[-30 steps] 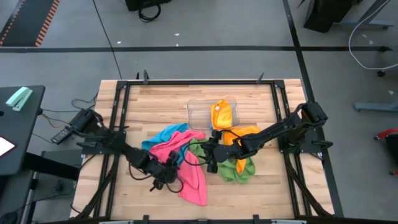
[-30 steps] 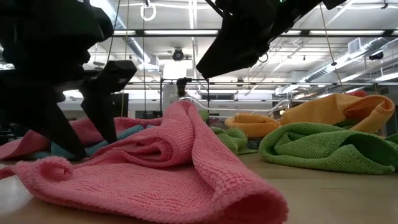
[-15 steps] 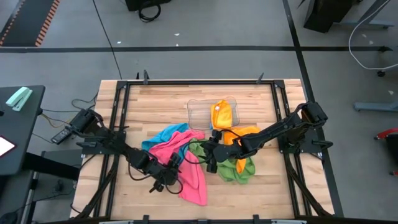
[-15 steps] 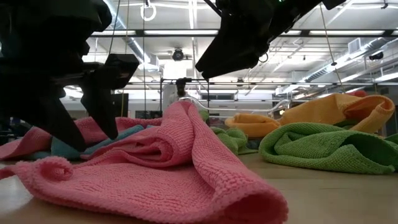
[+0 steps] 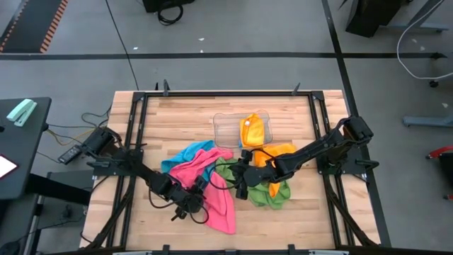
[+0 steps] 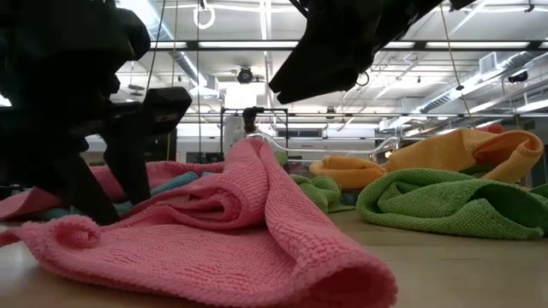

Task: Fold microfiber towels
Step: Fold the bottom pink microfiber cloth

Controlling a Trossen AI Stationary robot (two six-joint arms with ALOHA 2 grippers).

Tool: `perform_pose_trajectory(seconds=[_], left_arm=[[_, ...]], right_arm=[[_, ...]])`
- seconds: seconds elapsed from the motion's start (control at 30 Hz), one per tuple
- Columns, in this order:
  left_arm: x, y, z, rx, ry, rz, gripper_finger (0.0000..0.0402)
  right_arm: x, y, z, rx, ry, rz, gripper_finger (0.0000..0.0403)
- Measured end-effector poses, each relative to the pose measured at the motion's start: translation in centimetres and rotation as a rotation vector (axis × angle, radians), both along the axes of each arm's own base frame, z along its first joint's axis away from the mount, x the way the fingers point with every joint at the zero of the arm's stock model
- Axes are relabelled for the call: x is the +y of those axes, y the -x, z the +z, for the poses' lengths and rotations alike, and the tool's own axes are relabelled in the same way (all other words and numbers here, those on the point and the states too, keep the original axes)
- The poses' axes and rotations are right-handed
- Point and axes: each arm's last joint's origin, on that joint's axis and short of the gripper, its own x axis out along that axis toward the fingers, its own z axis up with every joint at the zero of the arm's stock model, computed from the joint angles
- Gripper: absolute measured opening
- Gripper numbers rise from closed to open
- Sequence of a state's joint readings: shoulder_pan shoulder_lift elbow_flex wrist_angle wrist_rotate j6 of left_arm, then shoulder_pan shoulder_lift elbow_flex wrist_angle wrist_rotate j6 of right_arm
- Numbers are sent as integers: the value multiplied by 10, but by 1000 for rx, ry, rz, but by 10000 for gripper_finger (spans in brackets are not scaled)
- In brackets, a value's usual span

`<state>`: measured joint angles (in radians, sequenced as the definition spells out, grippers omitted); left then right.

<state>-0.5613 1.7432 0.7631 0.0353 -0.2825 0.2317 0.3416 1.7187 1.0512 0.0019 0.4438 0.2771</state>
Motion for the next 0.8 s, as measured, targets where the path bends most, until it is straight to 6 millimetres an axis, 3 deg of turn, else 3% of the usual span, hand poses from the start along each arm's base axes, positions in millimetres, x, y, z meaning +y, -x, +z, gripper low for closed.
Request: perform_pose_trajectory(seconds=[0.33,0.47,0.8], left_arm=[[0,1,1,14,90,81,11],[2,3,9,5,115,98,14],[16,6,60,-109,284,162,12]], right_arm=[[10,-1,5,-50,-12,88,235],[18,-1,9,-94,-12,126,235],[35,4,10,-116,-46,158,235]])
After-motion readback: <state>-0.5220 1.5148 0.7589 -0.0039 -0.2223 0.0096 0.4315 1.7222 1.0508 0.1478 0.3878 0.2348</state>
